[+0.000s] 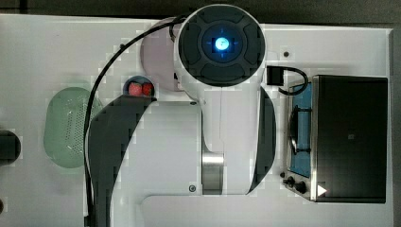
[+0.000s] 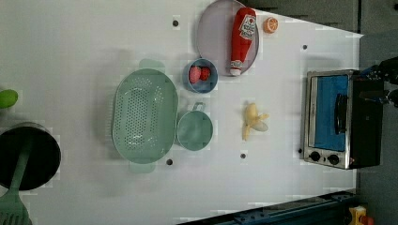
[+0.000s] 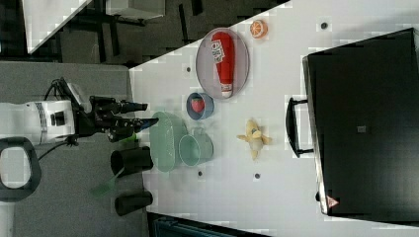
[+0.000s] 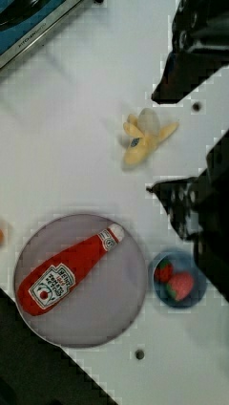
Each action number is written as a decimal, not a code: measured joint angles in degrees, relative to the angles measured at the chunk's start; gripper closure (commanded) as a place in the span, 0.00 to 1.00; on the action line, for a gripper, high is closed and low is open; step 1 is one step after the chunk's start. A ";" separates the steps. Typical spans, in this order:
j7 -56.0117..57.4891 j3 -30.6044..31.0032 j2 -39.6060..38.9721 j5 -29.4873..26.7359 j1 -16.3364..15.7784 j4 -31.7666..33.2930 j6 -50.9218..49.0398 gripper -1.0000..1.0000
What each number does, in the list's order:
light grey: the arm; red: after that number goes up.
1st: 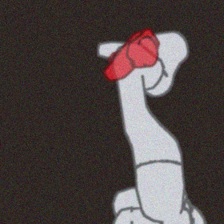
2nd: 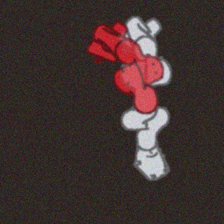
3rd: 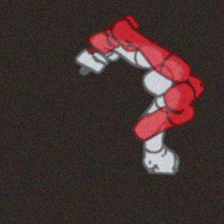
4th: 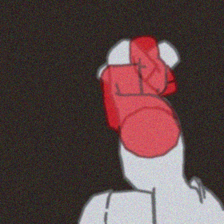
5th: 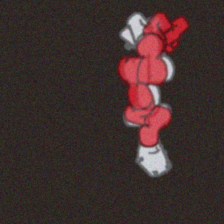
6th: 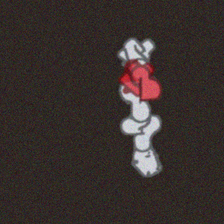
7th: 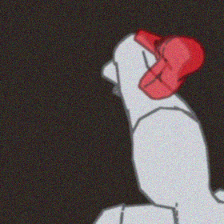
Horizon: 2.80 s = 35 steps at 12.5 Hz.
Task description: Pick Banana and place it in mug.
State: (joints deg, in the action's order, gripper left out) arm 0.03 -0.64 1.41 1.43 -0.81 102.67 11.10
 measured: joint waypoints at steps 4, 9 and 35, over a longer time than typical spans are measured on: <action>0.73 -1.72 15.13 0.64 1.40 12.59 -9.03 0.00; 1.59 -2.26 18.07 -0.91 2.91 13.26 -2.85 0.00; 45.24 -0.50 -23.00 -1.04 1.32 40.12 56.66 0.62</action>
State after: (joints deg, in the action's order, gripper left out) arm 45.27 -1.14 -21.60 0.39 0.50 142.79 67.76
